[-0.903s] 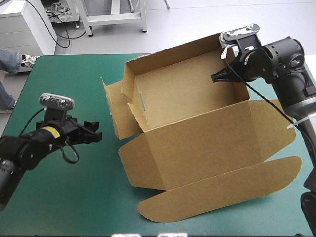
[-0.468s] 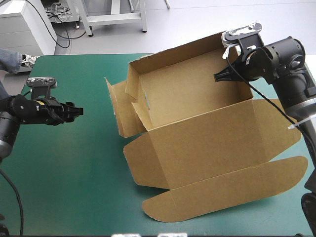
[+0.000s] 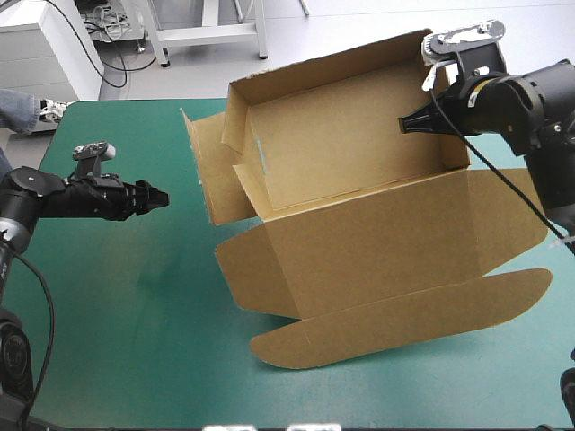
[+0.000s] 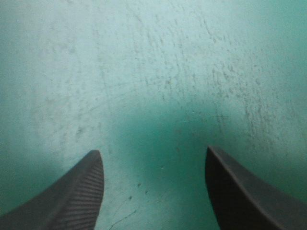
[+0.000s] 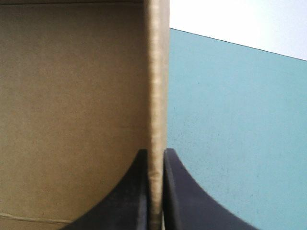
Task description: Fold the box
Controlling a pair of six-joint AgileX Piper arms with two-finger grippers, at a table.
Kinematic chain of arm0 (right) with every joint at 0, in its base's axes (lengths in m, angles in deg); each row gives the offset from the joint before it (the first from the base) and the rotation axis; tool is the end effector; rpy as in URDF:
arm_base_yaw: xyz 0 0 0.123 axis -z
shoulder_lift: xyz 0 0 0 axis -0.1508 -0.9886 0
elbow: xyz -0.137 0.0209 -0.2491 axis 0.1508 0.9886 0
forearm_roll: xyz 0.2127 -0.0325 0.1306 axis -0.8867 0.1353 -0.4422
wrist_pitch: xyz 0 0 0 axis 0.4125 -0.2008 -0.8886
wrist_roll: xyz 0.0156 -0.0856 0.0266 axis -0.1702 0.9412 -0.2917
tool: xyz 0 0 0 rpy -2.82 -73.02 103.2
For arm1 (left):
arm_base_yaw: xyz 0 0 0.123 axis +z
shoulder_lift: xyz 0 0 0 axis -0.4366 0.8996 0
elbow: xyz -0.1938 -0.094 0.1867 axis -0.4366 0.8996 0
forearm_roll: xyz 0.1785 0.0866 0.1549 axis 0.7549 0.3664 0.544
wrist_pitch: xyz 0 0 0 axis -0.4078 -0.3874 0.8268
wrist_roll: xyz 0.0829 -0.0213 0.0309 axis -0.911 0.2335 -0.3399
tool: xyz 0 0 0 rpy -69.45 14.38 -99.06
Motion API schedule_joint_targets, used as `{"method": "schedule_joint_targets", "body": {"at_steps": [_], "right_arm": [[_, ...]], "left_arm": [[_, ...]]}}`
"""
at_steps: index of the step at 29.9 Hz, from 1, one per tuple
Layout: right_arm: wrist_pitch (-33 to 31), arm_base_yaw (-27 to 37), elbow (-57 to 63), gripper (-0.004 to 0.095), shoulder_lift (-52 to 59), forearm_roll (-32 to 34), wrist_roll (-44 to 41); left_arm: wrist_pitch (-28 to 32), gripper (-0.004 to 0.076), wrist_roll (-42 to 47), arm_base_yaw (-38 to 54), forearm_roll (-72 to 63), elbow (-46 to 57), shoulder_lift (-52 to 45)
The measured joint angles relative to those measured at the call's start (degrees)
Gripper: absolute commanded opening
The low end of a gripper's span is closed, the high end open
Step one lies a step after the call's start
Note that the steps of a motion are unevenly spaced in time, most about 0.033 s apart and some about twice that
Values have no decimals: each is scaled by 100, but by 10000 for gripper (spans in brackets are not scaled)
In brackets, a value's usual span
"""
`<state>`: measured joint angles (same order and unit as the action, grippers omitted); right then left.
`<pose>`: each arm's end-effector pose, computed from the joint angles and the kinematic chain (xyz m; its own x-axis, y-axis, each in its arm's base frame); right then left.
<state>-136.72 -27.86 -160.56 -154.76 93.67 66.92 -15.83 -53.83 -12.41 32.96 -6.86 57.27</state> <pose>0.2795 0.0791 0.5035 -0.5805 -0.2314 -0.7807 -0.1998 0.9699 -0.1390 0.3262 0.0227 0.2872 -0.8234 -0.0792 -0.5619 0.2168 0.8712 -0.4404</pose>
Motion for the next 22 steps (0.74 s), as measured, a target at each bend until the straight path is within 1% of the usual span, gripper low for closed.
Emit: {"method": "schedule_joint_targets", "body": {"at_steps": [5, 9, 12, 16, 18, 22], "right_arm": [[-5, 0, -95, -22, 103, -149, -16], [-11, 0, -114, -22, 156, -215, -16], [-34, 0, -145, -22, 173, -258, -16], [-41, 0, -156, -22, 178, -272, -16], [-41, 0, -156, -22, 178, -266, -16], [-17, 0, -156, -22, 108, -238, -16]], "left_arm": [[-84, 437, -545, 0, -832, 0, 333], [-36, 437, -774, -112, -1320, -4, 511], [99, 437, -857, -414, -1470, -4, 610], [135, 437, -1092, -859, -1867, -4, 685], [99, 437, -1267, -997, -2171, -4, 690], [-169, 437, -1632, -1083, -2829, -4, 680]]}}
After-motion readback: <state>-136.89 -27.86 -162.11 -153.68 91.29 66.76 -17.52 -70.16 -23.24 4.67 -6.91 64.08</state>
